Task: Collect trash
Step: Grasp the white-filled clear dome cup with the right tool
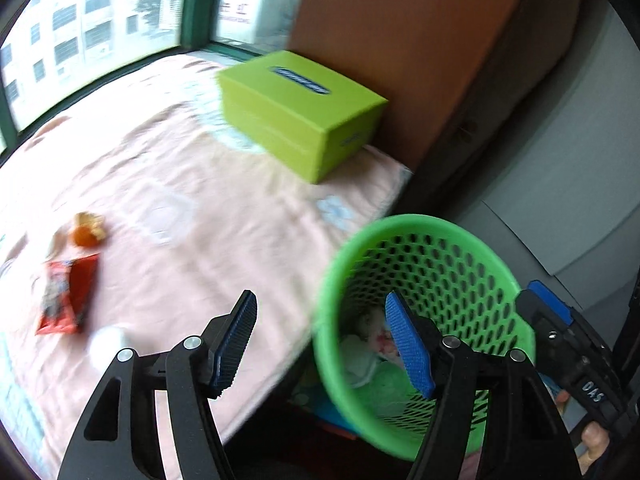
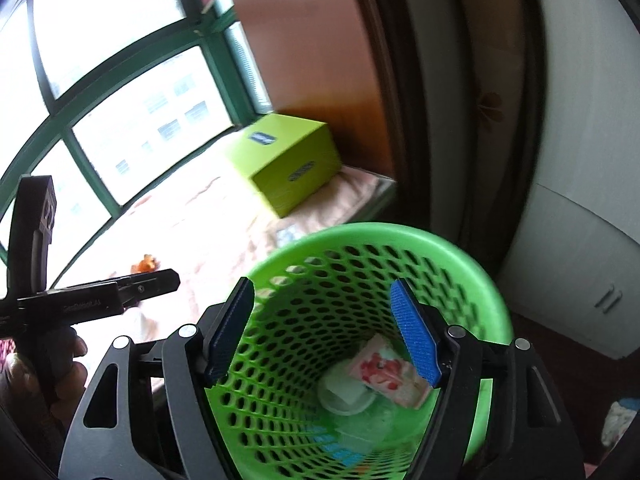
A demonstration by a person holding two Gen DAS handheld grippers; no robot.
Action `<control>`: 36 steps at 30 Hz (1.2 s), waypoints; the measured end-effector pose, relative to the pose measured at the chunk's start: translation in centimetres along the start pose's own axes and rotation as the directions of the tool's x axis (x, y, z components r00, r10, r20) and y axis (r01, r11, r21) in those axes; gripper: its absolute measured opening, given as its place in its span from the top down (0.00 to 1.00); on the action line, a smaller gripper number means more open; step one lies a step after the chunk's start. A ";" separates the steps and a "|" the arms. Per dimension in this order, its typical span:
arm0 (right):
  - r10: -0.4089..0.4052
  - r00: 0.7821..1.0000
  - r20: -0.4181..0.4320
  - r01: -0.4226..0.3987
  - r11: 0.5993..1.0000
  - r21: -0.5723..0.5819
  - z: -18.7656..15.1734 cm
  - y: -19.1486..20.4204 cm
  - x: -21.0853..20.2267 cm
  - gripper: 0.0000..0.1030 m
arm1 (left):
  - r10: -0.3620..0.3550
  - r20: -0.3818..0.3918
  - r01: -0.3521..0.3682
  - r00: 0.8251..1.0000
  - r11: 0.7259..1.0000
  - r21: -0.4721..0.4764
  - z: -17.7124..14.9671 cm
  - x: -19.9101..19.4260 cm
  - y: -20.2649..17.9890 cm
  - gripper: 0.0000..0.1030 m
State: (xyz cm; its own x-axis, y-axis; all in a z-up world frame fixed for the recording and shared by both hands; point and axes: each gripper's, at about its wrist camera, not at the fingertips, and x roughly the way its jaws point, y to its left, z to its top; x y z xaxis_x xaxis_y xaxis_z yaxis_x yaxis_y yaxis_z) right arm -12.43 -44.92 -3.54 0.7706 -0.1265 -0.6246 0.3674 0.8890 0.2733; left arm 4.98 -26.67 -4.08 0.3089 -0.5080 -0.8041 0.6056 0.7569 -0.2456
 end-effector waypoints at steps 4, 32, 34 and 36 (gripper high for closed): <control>0.034 0.999 -0.001 -0.034 0.999 -0.030 0.0 2.9 0.5 0.29 | 0.058 0.025 -0.057 0.998 0.997 -0.048 -0.7 -2.2 3.7 0.37; 0.167 0.950 -0.262 -0.256 0.900 -0.352 -6.2 25.2 12.0 0.28 | 0.267 0.087 -0.206 0.960 0.879 -0.430 -8.3 -12.0 25.6 0.37; 0.164 0.946 -0.279 -0.260 0.898 -0.355 -6.8 25.7 13.0 0.28 | 0.265 0.083 -0.204 0.961 0.876 -0.438 -8.6 -12.0 26.0 0.37; 0.154 0.944 -0.293 -0.258 0.897 -0.360 -7.2 26.1 13.9 0.28 | 0.263 0.080 -0.201 0.962 0.872 -0.446 -8.8 -12.0 26.3 0.37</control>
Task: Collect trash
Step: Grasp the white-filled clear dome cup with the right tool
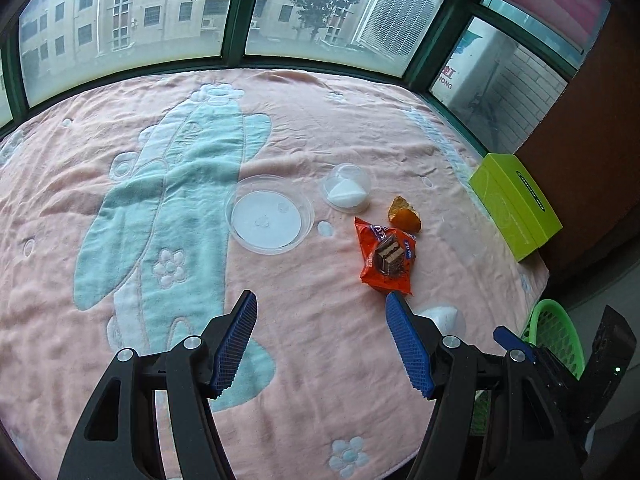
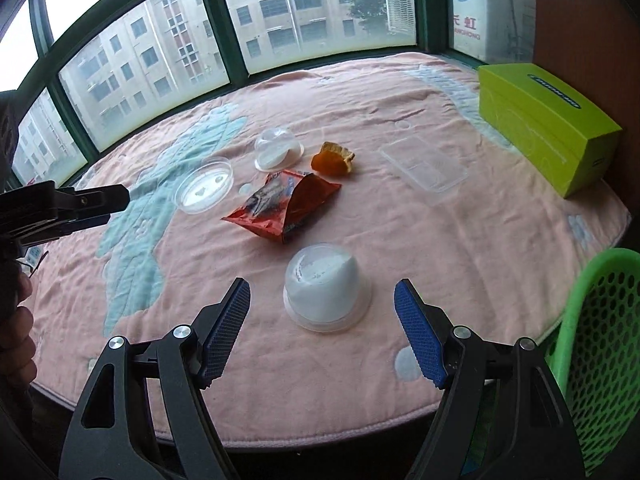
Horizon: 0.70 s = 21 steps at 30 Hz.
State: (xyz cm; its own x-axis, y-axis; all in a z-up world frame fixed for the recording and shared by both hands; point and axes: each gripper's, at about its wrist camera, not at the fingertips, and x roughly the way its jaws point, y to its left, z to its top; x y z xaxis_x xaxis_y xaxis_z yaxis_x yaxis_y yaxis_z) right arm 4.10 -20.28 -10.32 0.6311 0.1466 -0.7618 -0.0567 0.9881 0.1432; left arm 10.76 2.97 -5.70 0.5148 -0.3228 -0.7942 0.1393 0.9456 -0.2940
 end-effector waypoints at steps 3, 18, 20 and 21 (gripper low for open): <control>-0.005 1.000 -0.026 0.005 1.000 -0.001 -0.1 0.1 1.5 0.28 | -0.001 -0.005 0.001 1.000 1.000 -0.011 -0.1 0.1 0.6 0.37; -0.084 0.994 -0.072 0.081 0.995 -0.052 -0.4 0.7 5.3 0.42 | -0.002 -0.016 0.003 1.000 1.000 0.013 0.2 0.9 0.2 0.37; -0.082 0.994 -0.070 0.079 0.996 -0.048 -0.3 0.6 5.3 0.42 | 0.000 -0.017 0.000 1.000 1.000 0.029 0.5 1.1 -0.4 0.37; -0.081 0.994 -0.069 0.078 0.996 -0.046 -0.3 0.5 5.3 0.42 | -0.002 -0.018 0.002 1.000 0.999 0.036 0.6 1.3 -0.7 0.37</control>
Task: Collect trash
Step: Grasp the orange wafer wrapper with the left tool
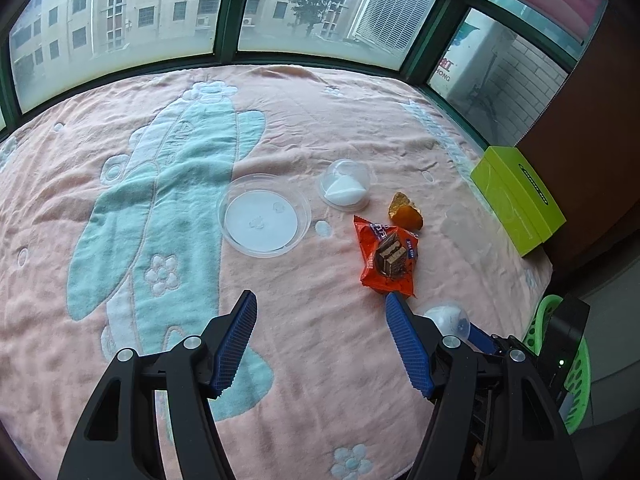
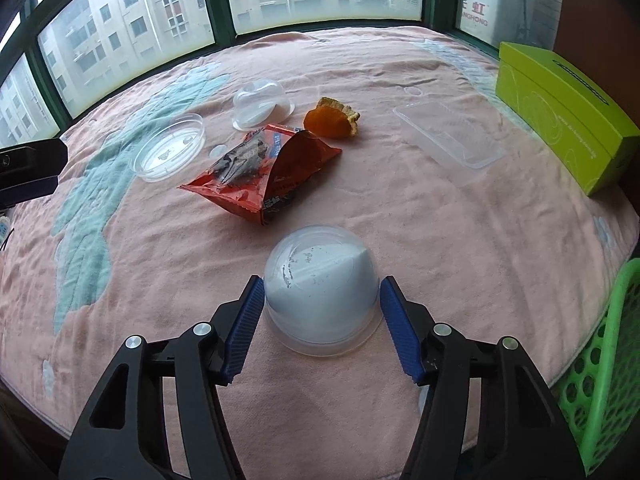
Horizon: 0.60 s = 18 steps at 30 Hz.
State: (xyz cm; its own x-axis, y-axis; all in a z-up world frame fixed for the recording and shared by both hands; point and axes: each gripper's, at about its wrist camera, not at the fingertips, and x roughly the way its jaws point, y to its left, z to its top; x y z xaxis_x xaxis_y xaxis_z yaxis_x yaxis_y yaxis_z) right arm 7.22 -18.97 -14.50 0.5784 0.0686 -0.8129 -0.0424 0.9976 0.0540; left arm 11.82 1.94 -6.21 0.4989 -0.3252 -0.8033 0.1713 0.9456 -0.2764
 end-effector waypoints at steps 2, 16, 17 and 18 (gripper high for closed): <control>0.001 1.000 0.002 -0.001 1.000 0.000 0.1 0.0 0.0 0.42 | -0.001 -0.003 0.001 1.000 1.000 0.020 0.3 0.4 -0.7 0.37; 0.033 0.998 0.051 -0.036 0.998 0.054 0.0 -1.6 -3.2 0.42 | 0.021 -0.050 -0.013 0.999 0.988 0.157 1.6 4.9 -5.3 0.23; 0.033 0.998 0.057 -0.036 0.998 0.059 0.0 -1.8 -3.6 0.42 | 0.024 -0.056 -0.014 0.998 0.986 0.168 1.6 5.3 -5.6 0.23; 0.031 0.997 0.064 -0.036 0.997 0.066 0.0 -2.1 -4.1 0.42 | 0.027 -0.062 -0.016 0.998 0.984 0.180 1.7 5.7 -5.9 0.23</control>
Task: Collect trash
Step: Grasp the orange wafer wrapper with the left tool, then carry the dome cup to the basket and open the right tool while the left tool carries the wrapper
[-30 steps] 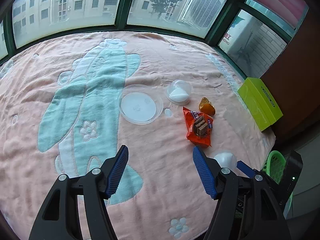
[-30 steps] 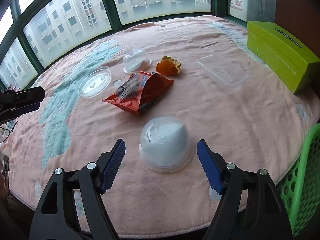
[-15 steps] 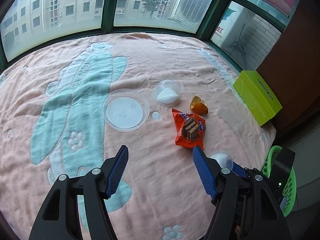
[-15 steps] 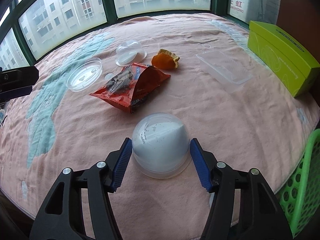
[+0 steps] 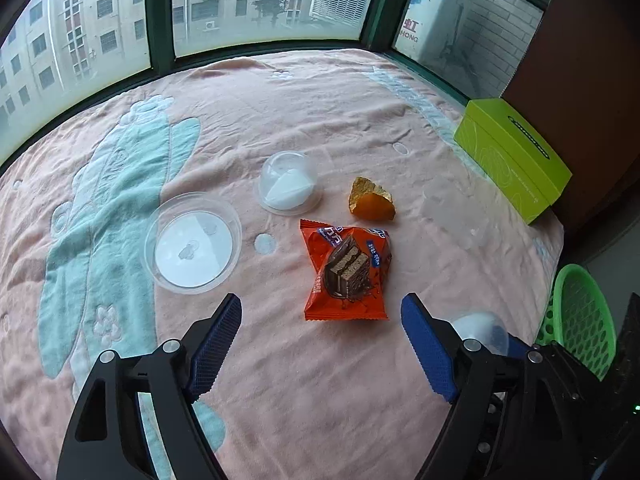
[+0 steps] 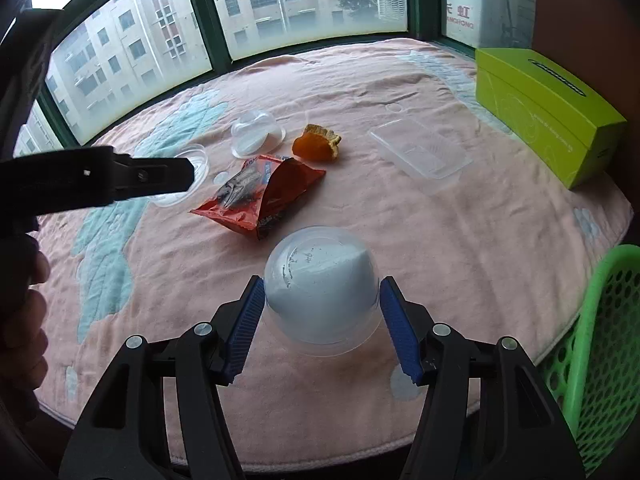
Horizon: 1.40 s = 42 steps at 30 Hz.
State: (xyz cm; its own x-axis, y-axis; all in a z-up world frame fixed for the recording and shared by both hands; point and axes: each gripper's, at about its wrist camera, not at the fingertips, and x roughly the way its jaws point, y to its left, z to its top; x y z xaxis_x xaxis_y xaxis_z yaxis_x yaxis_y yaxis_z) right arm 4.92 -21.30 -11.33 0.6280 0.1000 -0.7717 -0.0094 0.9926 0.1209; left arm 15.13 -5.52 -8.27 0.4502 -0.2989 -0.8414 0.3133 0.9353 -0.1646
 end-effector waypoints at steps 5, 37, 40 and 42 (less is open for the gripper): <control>0.003 1.000 0.027 -0.004 0.999 0.035 0.0 -1.0 -2.0 0.42 | 0.009 -0.042 -0.007 0.999 0.999 0.039 0.8 2.8 -1.0 0.23; -0.058 0.990 0.130 0.040 0.991 0.131 -1.4 -5.2 -9.4 0.42 | -0.004 -0.029 0.005 1.000 0.999 0.053 0.8 3.1 -3.0 0.65; -0.072 0.987 0.141 0.052 0.988 0.144 -1.8 -5.8 -10.2 0.42 | -0.025 -0.002 0.025 1.000 0.998 0.058 0.6 1.3 -3.5 0.65; -0.083 0.985 0.148 0.059 0.986 0.159 -2.0 -6.4 -10.8 0.42 | -0.038 0.015 0.037 0.999 0.997 0.067 0.4 0.1 -4.1 0.65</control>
State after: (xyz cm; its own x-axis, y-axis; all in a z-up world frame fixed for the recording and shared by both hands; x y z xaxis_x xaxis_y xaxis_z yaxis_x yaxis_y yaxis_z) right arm -3.37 -28.59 -5.06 0.7351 0.0064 -0.6779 0.1512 0.9732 0.1732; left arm 14.21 -9.48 -7.47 0.4502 -0.3368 -0.8270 0.3850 0.9088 -0.1605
